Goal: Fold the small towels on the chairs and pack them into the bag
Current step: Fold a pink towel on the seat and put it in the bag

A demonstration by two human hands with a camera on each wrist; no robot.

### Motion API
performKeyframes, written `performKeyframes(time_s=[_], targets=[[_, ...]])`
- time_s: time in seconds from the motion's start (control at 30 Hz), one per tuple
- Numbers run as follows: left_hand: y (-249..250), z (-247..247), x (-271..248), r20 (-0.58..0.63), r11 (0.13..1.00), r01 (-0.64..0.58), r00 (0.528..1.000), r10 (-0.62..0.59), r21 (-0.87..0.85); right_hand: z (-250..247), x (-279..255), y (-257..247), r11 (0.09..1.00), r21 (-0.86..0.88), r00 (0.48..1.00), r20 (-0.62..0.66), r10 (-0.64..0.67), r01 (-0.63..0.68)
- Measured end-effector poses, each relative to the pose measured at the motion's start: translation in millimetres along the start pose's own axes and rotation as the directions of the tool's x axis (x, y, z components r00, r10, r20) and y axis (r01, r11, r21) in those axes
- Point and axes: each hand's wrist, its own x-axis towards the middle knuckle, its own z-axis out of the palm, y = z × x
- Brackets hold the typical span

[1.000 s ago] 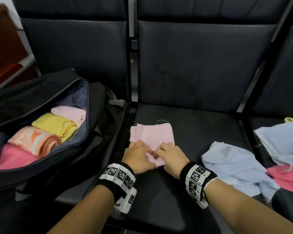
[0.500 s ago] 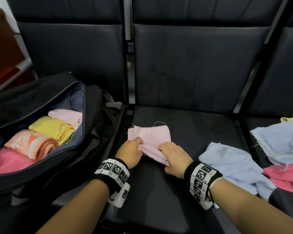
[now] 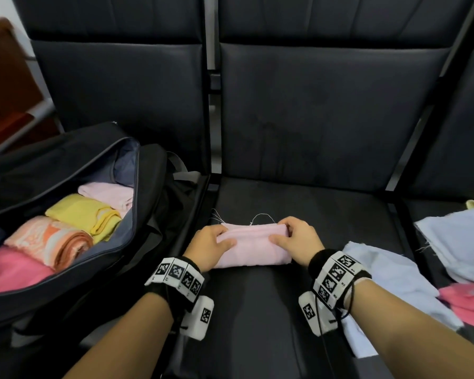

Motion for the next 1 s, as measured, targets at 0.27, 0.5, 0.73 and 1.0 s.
performKeyframes(time_s=[0.27,0.5,0.73,1.0], targets=[[-10,8,16,-0.028,0.997,0.066,0.998,-0.065,0.04,12,23,11,0.99,-0.105,0.985,0.13,0.112,-0.099],[-2,5,-9,-0.016,0.987,0.157,0.987,-0.158,-0.035,-3,-1,-18,0.997,0.073,0.995,0.101,-0.01,0.003],[35,-36,-52,0.059,0.991,-0.11,0.992,0.115,-0.079,-27,-58,-116,0.909,-0.018,0.898,0.168,-0.407,0.416],[44,-104,-106,-0.005,0.929,-0.243,0.968,0.251,-0.28,-23,-101,-207,0.815,-0.033,0.804,0.187,-0.564,0.579]])
